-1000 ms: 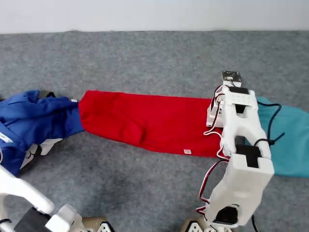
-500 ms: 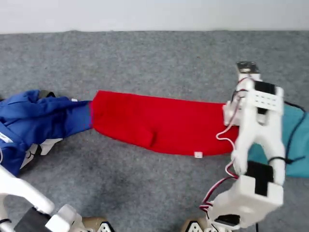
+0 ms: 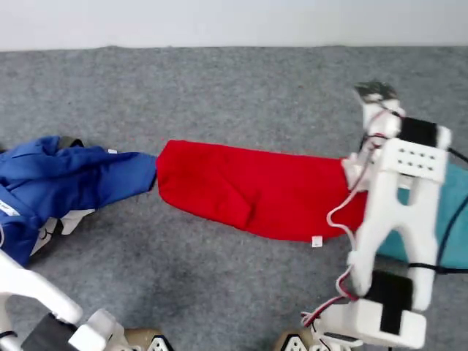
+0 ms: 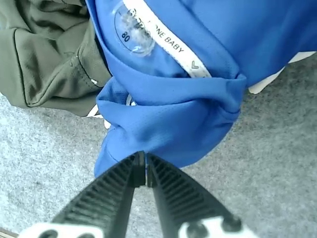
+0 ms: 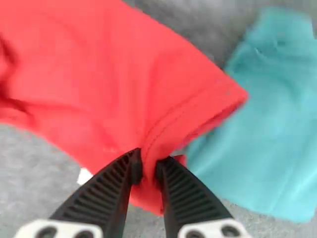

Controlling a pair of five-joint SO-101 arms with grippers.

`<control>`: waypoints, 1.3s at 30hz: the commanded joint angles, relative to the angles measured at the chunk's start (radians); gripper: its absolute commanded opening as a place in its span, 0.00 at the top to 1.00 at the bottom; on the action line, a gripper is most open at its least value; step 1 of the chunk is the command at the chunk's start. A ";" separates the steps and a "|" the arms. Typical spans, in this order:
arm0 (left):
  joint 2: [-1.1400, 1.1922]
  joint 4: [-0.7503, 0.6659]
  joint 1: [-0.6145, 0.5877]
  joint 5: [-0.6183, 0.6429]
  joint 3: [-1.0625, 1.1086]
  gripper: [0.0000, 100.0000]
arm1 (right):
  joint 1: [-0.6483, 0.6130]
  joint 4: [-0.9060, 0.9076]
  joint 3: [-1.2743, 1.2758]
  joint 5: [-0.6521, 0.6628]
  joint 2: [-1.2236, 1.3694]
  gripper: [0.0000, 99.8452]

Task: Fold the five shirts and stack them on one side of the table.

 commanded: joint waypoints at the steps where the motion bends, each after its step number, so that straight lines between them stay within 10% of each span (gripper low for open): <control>1: -0.044 -0.011 0.006 -0.012 -0.002 0.99 | -0.162 0.058 -0.118 -0.078 -0.076 0.99; 14: -0.048 0.026 0.006 -0.008 -0.007 0.99 | -0.645 -0.245 -0.166 -0.244 0.070 0.99; 39: -0.046 0.023 0.006 -0.006 -0.001 0.99 | -0.762 -0.572 -0.423 -0.236 0.522 0.99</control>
